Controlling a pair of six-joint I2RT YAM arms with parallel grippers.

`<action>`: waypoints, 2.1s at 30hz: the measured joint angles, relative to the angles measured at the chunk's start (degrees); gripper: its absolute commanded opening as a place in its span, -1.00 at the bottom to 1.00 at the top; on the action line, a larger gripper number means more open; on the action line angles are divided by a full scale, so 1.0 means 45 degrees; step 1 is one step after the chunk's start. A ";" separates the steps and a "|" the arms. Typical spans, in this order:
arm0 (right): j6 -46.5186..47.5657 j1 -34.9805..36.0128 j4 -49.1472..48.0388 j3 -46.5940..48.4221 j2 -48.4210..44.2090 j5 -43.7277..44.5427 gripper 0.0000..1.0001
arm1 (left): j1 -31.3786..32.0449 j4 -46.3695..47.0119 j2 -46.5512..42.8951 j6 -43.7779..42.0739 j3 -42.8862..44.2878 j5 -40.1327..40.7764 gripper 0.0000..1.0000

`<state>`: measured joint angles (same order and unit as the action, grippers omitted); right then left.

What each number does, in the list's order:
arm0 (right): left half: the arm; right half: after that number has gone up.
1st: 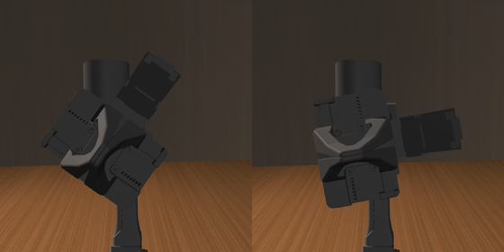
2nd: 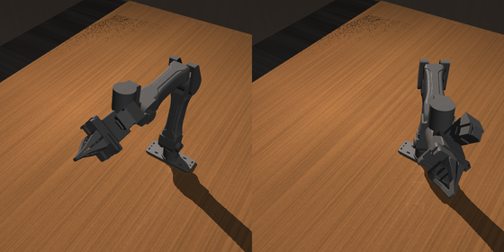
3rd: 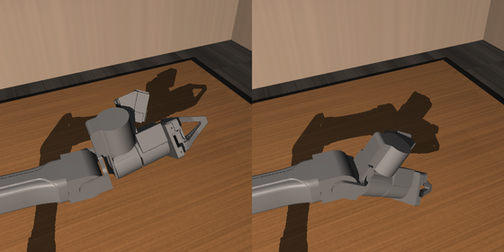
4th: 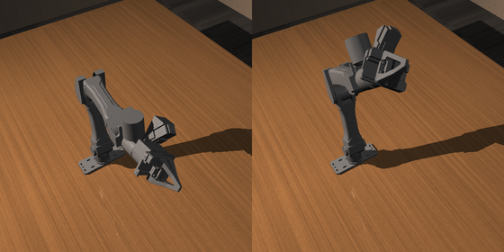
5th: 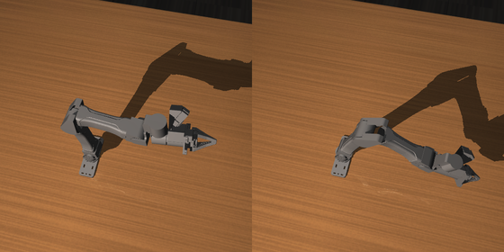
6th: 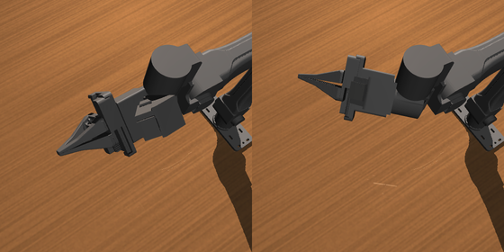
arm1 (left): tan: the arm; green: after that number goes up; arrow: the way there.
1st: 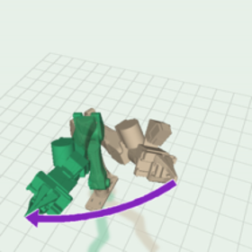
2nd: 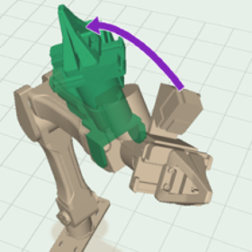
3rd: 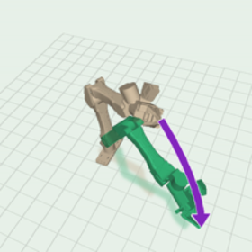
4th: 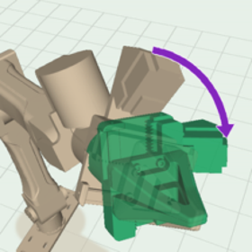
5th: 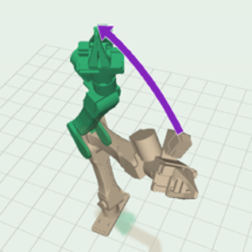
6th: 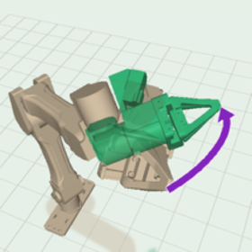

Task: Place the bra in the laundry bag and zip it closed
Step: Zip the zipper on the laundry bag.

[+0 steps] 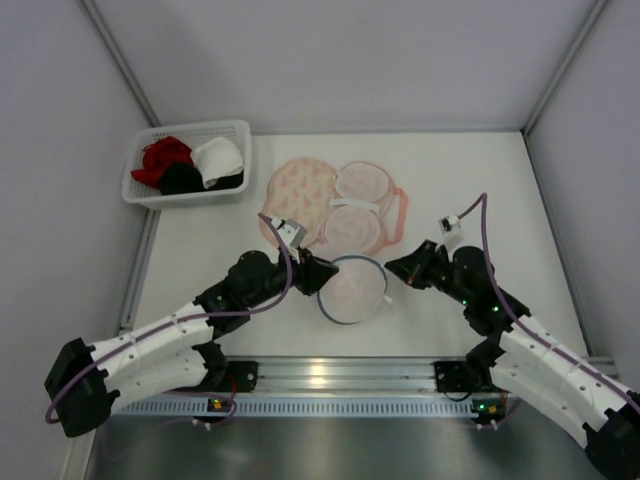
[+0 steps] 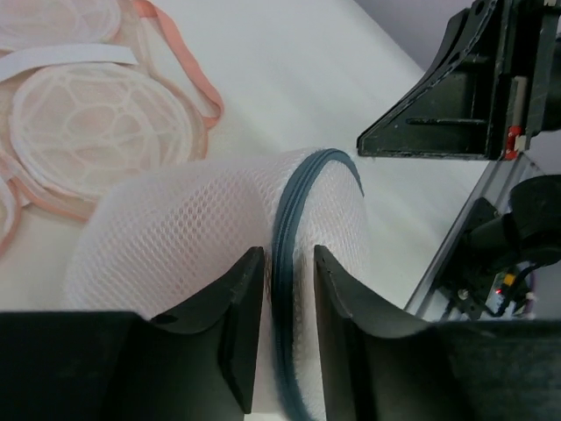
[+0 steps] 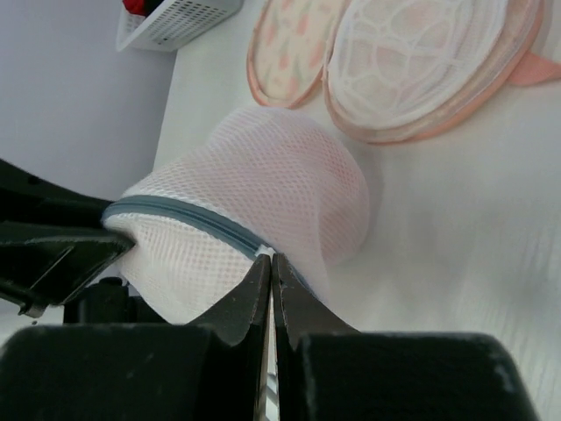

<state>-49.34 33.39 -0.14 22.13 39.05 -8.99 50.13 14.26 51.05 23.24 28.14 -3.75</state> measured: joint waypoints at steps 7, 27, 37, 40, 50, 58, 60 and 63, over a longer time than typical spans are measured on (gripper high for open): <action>0.1185 0.0000 0.0627 0.0039 0.0180 0.0039 -1.00 | 0.0024 -0.1817 0.0549 -0.1311 0.1617 -0.0563 0.96; 0.3745 0.0000 0.1486 0.1205 0.0656 -0.0379 -1.00 | -0.0481 -1.1584 1.0564 -1.0132 1.3532 -0.4877 0.96; 0.3730 -0.0005 0.1501 0.1205 0.0515 -0.0457 -1.00 | -0.0486 -1.2774 1.1166 -1.0836 1.3546 -0.6892 0.96; 0.3730 -0.0005 0.1501 0.1205 0.0515 -0.0486 -1.00 | -0.0486 -1.2866 1.1574 -1.0817 1.3561 -0.7441 0.95; 0.3619 -0.0005 0.1579 0.1205 0.0243 -0.0364 -1.00 | -0.0272 -1.2973 1.2429 -1.0312 1.3775 -0.7932 -1.00; 0.3259 0.0029 0.1841 0.1205 -0.0369 0.0549 -1.00 | -0.0223 -0.9534 1.0511 -0.8179 1.1268 -0.7077 -1.00; 0.3157 0.0029 0.1904 0.1205 -0.0476 0.0806 -1.00 | -0.0219 -0.8335 0.9539 -0.7397 1.0258 -0.6635 -1.00; 0.2982 0.0029 0.1948 0.1205 -0.0568 0.1064 -1.00 | -0.0219 -0.6708 0.8087 -0.6275 0.8830 -0.5843 -1.00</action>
<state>-35.92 33.52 8.62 27.55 36.49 -4.21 49.15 -15.92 87.44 -4.99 67.88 -30.04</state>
